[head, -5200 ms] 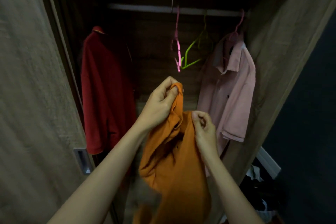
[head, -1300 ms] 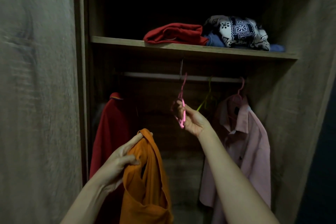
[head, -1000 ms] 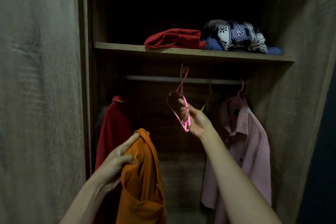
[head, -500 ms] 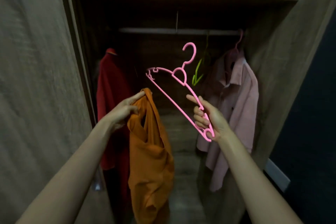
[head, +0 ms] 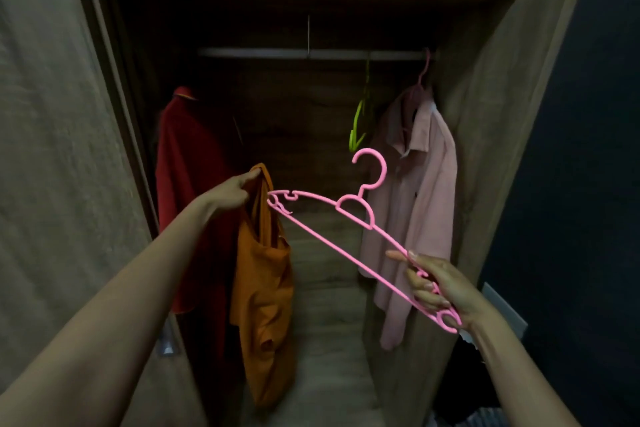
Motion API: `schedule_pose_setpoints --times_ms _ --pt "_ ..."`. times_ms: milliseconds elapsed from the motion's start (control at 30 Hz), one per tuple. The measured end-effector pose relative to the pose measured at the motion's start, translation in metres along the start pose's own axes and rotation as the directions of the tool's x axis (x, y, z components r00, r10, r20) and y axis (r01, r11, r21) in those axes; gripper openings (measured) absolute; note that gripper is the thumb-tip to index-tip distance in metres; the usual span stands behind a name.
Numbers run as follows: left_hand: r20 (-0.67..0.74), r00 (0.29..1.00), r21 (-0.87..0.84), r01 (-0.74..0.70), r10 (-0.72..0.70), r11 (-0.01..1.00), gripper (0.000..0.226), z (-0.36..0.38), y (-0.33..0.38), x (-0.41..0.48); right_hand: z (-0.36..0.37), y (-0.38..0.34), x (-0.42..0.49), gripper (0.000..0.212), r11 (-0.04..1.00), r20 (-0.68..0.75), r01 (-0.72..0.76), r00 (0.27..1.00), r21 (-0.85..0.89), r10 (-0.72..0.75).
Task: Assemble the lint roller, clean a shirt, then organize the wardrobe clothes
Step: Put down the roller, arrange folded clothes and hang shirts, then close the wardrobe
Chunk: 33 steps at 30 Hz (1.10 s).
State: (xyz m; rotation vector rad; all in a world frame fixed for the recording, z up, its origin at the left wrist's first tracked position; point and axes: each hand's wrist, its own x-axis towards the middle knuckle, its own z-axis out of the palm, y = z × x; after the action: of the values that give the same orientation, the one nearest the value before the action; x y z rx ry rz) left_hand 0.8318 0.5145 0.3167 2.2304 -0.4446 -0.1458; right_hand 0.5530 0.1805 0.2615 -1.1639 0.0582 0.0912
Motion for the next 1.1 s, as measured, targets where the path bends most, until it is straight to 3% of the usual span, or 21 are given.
schedule_pose_setpoints --times_ms 133,267,400,600,700,967,1100 --pt "0.037 0.997 0.07 -0.075 0.073 0.995 0.056 0.009 0.042 -0.034 0.002 0.001 -0.001 0.036 1.0 0.016 -0.004 1.0 -0.006 0.004" --pt "0.137 0.98 0.046 -0.149 0.142 0.988 0.084 0.011 0.067 -0.059 0.011 -0.002 0.004 0.035 1.0 0.031 0.001 1.0 -0.011 -0.001" --pt "0.124 0.974 0.022 -0.192 0.188 0.981 0.083 0.009 0.077 -0.069 0.024 -0.007 0.008 0.035 1.0 0.073 0.0 0.997 0.003 0.0" --pt "0.125 0.981 0.301 -0.177 0.145 0.937 0.082 0.008 0.07 -0.066 0.027 -0.012 0.01 0.035 0.998 0.165 -0.022 0.986 -0.053 0.031" --pt "0.118 0.981 0.357 -0.185 0.152 0.915 0.081 0.006 0.064 -0.067 0.019 -0.015 0.01 0.042 0.999 0.169 -0.025 0.985 -0.036 0.031" --pt "0.323 0.891 0.173 -0.387 0.319 0.906 0.078 0.039 0.091 -0.085 0.023 -0.007 0.023 0.036 0.998 0.115 -0.055 0.992 -0.016 0.056" --pt "0.255 0.864 0.109 -0.471 0.434 0.875 0.073 0.053 0.11 -0.097 0.022 0.001 0.026 0.043 0.994 0.197 -0.034 0.98 0.102 0.014"
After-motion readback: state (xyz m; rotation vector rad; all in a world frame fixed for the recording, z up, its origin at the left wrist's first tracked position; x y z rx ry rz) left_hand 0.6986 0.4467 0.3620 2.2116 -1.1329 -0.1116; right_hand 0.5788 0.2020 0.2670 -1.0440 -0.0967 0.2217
